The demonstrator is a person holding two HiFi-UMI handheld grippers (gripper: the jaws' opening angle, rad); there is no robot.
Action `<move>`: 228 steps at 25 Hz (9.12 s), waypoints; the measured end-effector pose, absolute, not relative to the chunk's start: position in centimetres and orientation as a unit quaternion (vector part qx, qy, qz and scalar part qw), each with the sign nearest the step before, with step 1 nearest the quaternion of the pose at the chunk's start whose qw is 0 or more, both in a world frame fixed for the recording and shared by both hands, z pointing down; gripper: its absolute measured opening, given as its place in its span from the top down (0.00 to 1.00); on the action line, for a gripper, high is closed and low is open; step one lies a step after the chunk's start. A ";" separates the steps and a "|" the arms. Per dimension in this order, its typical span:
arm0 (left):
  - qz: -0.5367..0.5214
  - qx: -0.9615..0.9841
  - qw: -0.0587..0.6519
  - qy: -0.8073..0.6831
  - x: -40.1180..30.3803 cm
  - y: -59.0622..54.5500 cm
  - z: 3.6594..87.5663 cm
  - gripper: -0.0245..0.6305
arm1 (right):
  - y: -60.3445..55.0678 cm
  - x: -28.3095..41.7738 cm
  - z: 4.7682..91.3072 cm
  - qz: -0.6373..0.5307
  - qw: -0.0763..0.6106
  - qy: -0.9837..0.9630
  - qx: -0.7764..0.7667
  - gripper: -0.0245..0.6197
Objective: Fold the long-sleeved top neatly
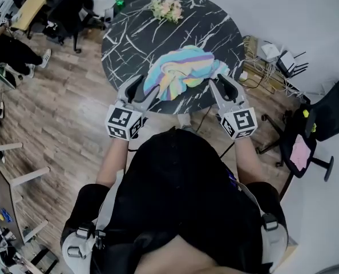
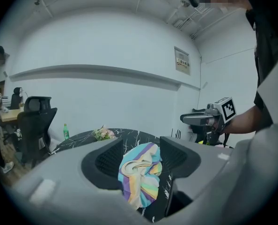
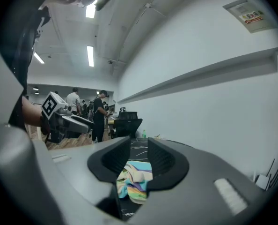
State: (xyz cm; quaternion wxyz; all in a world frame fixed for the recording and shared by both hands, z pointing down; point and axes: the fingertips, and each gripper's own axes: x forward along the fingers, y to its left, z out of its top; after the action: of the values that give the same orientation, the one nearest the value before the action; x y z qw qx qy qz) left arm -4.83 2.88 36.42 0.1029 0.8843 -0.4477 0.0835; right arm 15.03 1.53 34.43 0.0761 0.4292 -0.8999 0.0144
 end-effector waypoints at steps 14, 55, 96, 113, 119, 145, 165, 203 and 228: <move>0.152 0.869 0.141 -0.448 -2.9 -0.5 42.1 0.64 | -4.6 10.5 43.3 -0.040 0.251 -0.934 0.251 0.77; 0.244 0.825 0.214 -0.463 -1.7 -1.8 52.3 0.67 | -10.7 8.4 47.6 -0.008 0.332 -0.938 0.101 0.92; 0.223 0.836 0.088 -0.494 -11.6 -1.3 41.7 0.94 | -6.9 8.4 40.4 0.011 0.239 -0.933 0.268 0.92; 0.167 0.896 -0.072 -0.406 -11.9 2.6 28.2 0.94 | 3.2 9.2 30.5 -0.103 0.197 -0.880 0.421 0.92; 0.141 0.916 -0.094 -0.364 -8.3 4.3 25.7 0.94 | 7.1 12.6 27.8 -0.110 0.179 -0.854 0.475 0.93; 0.138 0.921 -0.053 -0.360 6.2 26.9 27.1 0.94 | 30.0 27.3 26.6 -0.100 0.147 -0.854 0.490 0.93; 0.177 0.898 -0.112 -0.386 4.7 37.1 23.5 0.94 | 39.3 26.1 22.8 -0.169 0.122 -0.873 0.442 0.93; 0.202 0.894 -0.095 -0.387 -2.1 17.4 23.2 0.94 | 17.2 18.9 23.4 -0.168 0.146 -0.891 0.396 0.93; 0.212 0.892 -0.059 -0.394 -8.1 -2.0 28.2 0.94 | -2.8 12.8 28.2 -0.169 0.218 -0.859 0.431 0.93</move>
State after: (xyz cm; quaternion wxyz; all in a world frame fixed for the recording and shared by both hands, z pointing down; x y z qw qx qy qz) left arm -8.14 -2.03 28.21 -0.0590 0.8924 -0.3938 0.2123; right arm 12.80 -2.80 28.19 0.2177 0.4312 -0.8592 -0.1688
